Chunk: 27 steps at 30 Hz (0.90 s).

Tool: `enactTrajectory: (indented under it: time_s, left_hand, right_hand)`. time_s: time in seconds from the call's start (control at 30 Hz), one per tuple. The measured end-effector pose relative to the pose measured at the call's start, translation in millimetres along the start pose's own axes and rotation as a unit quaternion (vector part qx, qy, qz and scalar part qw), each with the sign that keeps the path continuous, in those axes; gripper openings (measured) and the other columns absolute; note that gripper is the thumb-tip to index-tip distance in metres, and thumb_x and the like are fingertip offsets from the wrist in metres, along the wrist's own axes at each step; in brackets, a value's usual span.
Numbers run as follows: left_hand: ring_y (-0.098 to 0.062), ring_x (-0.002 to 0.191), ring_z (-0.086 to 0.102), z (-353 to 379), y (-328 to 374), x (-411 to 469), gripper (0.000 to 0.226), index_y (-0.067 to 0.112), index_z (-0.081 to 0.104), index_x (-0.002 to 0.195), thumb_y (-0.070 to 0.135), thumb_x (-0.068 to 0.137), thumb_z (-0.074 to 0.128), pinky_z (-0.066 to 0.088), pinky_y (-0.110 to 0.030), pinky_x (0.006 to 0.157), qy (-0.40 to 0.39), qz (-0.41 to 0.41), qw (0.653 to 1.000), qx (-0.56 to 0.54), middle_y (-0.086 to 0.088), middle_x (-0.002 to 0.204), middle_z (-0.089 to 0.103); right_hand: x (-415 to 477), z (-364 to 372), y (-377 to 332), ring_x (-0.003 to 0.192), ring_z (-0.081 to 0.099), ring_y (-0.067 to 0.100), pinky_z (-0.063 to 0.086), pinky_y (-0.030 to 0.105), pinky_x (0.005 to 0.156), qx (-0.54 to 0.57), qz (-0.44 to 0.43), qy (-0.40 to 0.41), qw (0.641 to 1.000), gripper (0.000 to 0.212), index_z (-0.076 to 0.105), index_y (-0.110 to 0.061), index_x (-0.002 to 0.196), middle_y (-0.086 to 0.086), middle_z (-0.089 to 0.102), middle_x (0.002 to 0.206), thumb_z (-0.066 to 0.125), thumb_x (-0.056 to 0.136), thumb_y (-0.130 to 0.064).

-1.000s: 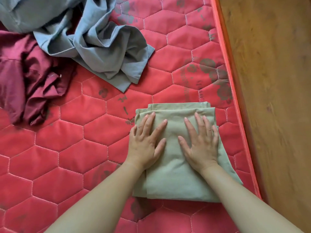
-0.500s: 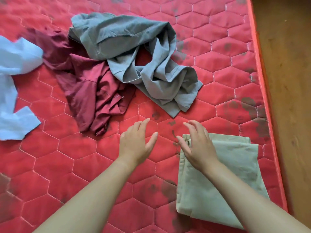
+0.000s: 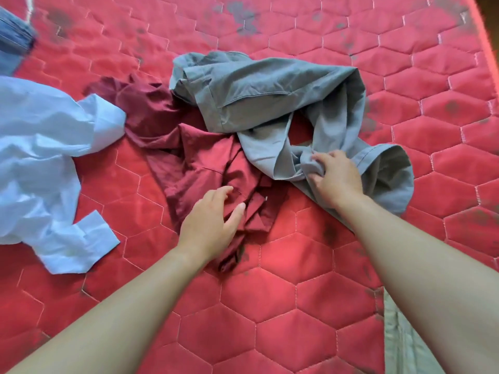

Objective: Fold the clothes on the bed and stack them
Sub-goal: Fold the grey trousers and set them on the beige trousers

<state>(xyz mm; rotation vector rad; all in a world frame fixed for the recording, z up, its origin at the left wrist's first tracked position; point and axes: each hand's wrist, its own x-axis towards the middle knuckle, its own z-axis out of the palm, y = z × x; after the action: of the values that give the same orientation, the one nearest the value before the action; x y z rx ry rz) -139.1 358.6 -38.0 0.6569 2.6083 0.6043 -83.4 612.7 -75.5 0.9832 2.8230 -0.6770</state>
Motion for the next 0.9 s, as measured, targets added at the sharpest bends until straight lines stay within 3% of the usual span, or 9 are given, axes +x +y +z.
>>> enactTrajectory:
  time_s: [0.17, 0.33, 0.43, 0.53, 0.6, 0.7, 0.8, 0.9]
  left_hand:
    - [-0.020, 0.111, 0.052, 1, 9, 11, 0.045, 0.022, 0.047, 0.127, 0.045, 0.089, 0.047, 0.045, -0.041, 0.091, -0.001, -0.004, 0.999, -0.052, 0.000, 0.120, 0.055]
    - [-0.027, 0.115, 0.047, 15, 39, 28, 0.048, 0.021, 0.047, 0.129, 0.040, 0.085, 0.056, 0.042, -0.039, 0.091, 0.047, 0.003, 0.998, -0.043, -0.003, 0.133, 0.042]
    - [-0.032, 0.118, 0.042, 21, 48, 49, 0.053, 0.027, 0.042, 0.135, 0.032, 0.086, 0.061, 0.041, -0.042, 0.094, 0.059, -0.036, 0.998, -0.007, -0.009, 0.142, 0.033]
    - [-0.032, 0.106, 0.056, 20, 36, 63, 0.029, 0.018, 0.062, 0.118, 0.015, 0.089, 0.056, 0.043, -0.035, 0.087, 0.025, -0.022, 0.999, -0.026, -0.011, 0.114, 0.065]
    - [-0.030, 0.100, 0.060, 16, 24, 59, 0.021, 0.011, 0.070, 0.103, 0.007, 0.088, 0.056, 0.039, -0.030, 0.083, 0.027, 0.007, 0.999, -0.039, -0.010, 0.102, 0.070]
    - [-0.031, 0.093, 0.060, 8, 8, 39, 0.018, 0.008, 0.070, 0.101, 0.008, 0.086, 0.060, 0.037, -0.028, 0.080, 0.045, 0.037, 0.998, -0.039, -0.013, 0.097, 0.066]
    - [-0.025, 0.089, 0.054, 11, -1, 31, 0.032, 0.013, 0.065, 0.111, 0.021, 0.079, 0.071, 0.040, -0.031, 0.084, 0.053, -0.002, 0.997, -0.049, -0.009, 0.101, 0.052]
    - [-0.024, 0.091, 0.057, 20, 1, 43, 0.033, 0.015, 0.063, 0.114, 0.021, 0.082, 0.068, 0.041, -0.031, 0.083, 0.043, -0.039, 0.994, -0.092, -0.009, 0.104, 0.055]
  right_hand:
    - [-74, -8, 9, 0.094, 0.059, 0.022, 0.034, 0.020, 0.074, 0.143, -0.027, 0.042, 0.988, 0.020, 0.067, -0.016, 0.101, 0.004, 0.067, 0.098, 0.066, 0.081, -0.013]
    - [-152, -20, 32, 0.091, 0.055, -0.003, 0.034, 0.004, 0.081, 0.204, 0.003, 0.035, 0.978, 0.026, 0.067, -0.019, 0.102, -0.011, 0.066, 0.095, 0.071, 0.078, -0.007]
    - [-165, -23, 44, 0.090, 0.057, -0.007, 0.039, 0.006, 0.078, 0.228, 0.060, 0.062, 0.970, 0.023, 0.067, -0.023, 0.097, -0.015, 0.067, 0.094, 0.070, 0.080, -0.007]
    - [-163, -22, 44, 0.085, 0.057, -0.007, 0.039, 0.004, 0.074, 0.226, 0.074, 0.082, 0.968, 0.022, 0.068, -0.023, 0.094, -0.020, 0.066, 0.088, 0.070, 0.080, -0.007]
    - [-164, -18, 37, 0.083, 0.054, -0.009, 0.035, 0.000, 0.073, 0.215, 0.061, 0.074, 0.972, 0.021, 0.068, -0.020, 0.094, -0.020, 0.064, 0.085, 0.072, 0.078, -0.007]
    - [-173, -11, 25, 0.078, 0.052, -0.007, 0.034, -0.001, 0.072, 0.207, 0.056, 0.059, 0.975, 0.021, 0.068, -0.018, 0.095, -0.013, 0.065, 0.085, 0.072, 0.078, -0.007]
    - [-183, -3, 18, 0.072, 0.052, -0.010, 0.034, 0.000, 0.068, 0.225, 0.088, 0.066, 0.968, 0.021, 0.068, -0.020, 0.096, -0.011, 0.067, 0.086, 0.071, 0.079, -0.008]
    - [-185, 4, 16, 0.076, 0.052, -0.010, 0.034, 0.000, 0.069, 0.222, 0.095, 0.074, 0.968, 0.023, 0.068, -0.023, 0.096, -0.015, 0.066, 0.087, 0.071, 0.079, -0.009]
